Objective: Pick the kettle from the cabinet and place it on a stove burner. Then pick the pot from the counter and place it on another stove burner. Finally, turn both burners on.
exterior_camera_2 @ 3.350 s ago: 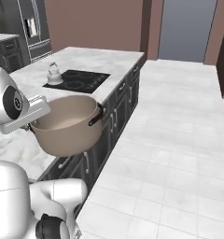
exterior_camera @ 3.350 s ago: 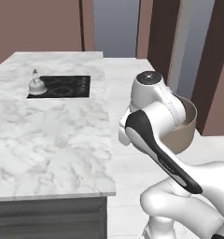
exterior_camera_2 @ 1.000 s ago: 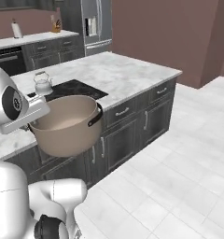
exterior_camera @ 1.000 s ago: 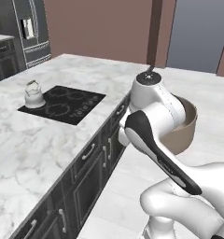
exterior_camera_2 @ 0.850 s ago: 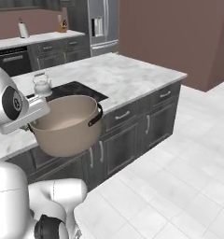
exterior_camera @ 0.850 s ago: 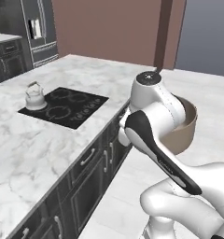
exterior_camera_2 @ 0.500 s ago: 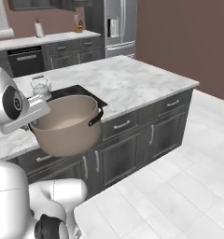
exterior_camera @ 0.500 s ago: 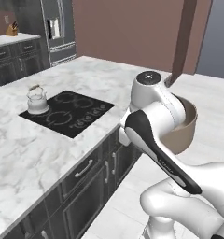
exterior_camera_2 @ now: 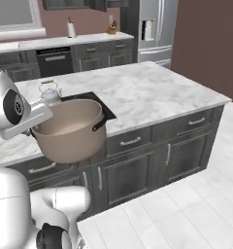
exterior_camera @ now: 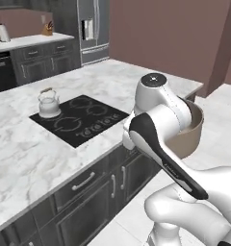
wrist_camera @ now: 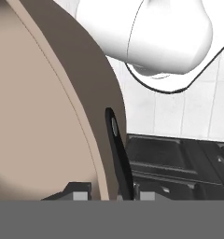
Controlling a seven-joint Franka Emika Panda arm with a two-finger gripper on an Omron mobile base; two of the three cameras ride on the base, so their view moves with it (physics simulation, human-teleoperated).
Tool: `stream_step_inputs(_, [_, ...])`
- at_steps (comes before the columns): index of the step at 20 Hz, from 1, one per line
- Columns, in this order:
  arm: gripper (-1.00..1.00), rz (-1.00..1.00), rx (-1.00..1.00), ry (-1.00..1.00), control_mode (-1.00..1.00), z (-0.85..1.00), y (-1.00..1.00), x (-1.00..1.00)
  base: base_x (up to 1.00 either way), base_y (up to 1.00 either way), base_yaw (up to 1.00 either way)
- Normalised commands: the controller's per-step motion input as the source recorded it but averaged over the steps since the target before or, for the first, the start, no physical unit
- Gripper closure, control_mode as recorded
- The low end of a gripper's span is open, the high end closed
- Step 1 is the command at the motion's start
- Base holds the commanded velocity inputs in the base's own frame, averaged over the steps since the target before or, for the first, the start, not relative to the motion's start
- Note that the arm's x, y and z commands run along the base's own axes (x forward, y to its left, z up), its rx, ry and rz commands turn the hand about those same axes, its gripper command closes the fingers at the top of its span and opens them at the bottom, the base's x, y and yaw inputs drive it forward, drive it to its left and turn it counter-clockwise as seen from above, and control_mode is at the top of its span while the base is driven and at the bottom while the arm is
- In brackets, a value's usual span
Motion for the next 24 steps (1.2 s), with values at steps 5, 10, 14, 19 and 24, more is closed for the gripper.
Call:
stream_step_inputs(5, [1.0, 0.0, 0.0, 0.0, 1.0, 0.0, 0.0, 0.0, 0.13, -0.62, 0.36])
stream_step_inputs(10, [1.0, 0.0, 0.0, 0.0, 1.0, 0.0, 0.0, 0.0, 0.01, -0.69, 0.35])
stream_step_inputs(14, [1.0, 0.0, 0.0, 0.0, 1.0, 0.0, 0.0, 0.0, 0.05, -0.7, 0.35])
stream_step_inputs(19, [1.0, 0.0, 0.0, 0.0, 1.0, 0.0, 0.0, 0.0, 0.22, -0.65, 0.37])
stream_step_inputs(24, [1.0, 0.0, 0.0, 0.0, 1.0, 0.0, 0.0, 0.0, 0.28, -0.56, 0.38])
